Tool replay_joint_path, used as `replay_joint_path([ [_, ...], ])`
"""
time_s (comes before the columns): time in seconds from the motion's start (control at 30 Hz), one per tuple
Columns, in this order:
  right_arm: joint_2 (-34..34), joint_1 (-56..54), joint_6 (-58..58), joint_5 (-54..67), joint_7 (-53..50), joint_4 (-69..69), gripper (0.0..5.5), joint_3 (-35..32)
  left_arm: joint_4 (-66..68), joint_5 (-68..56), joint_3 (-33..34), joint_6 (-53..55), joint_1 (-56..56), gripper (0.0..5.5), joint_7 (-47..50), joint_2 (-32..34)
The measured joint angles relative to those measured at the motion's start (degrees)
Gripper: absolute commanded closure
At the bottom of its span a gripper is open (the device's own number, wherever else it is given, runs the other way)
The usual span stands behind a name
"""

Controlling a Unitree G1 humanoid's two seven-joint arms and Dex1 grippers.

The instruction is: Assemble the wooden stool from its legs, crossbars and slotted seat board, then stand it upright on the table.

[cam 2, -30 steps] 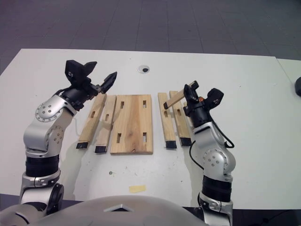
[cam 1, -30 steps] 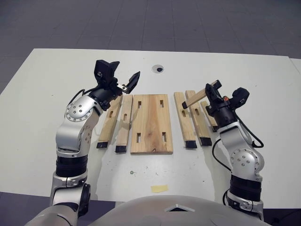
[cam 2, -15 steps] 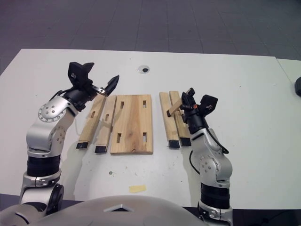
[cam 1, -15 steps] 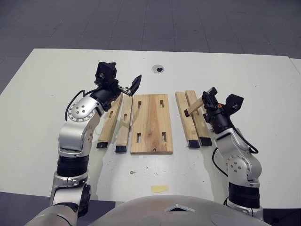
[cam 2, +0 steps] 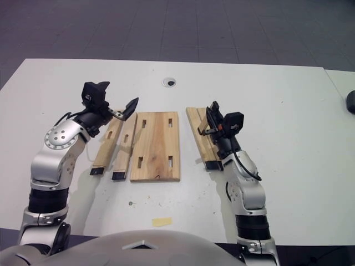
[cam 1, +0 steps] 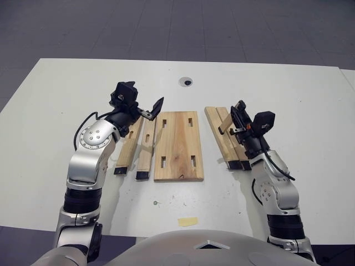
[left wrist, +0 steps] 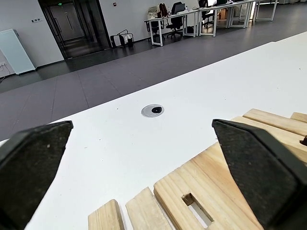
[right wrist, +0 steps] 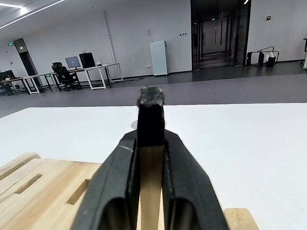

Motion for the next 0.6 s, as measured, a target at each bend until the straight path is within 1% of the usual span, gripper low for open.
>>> replay_joint_path([
  [0.37, 0.3, -1.1, -1.9, -5.9, -0.8, 1.1, 5.09, 0.6, 3.4, 1.7, -1.1, -2.7, -0.9, 0.1, -1.2, 0.0],
  [0.4, 0.5, -1.1, -2.1, -5.9, -0.8, 1.3, 4.72, 0.6, 3.4, 1.8, -1.1, -2.8, -0.9, 0.1, -1.2, 0.0],
  [0.6, 2.0, 0.0, -1.5, -5.8, -0.6, 2.9, 3.8, -0.8, 5.8, 2.4, -1.1, -4.5, -1.7, 0.1, -1.6, -0.1],
])
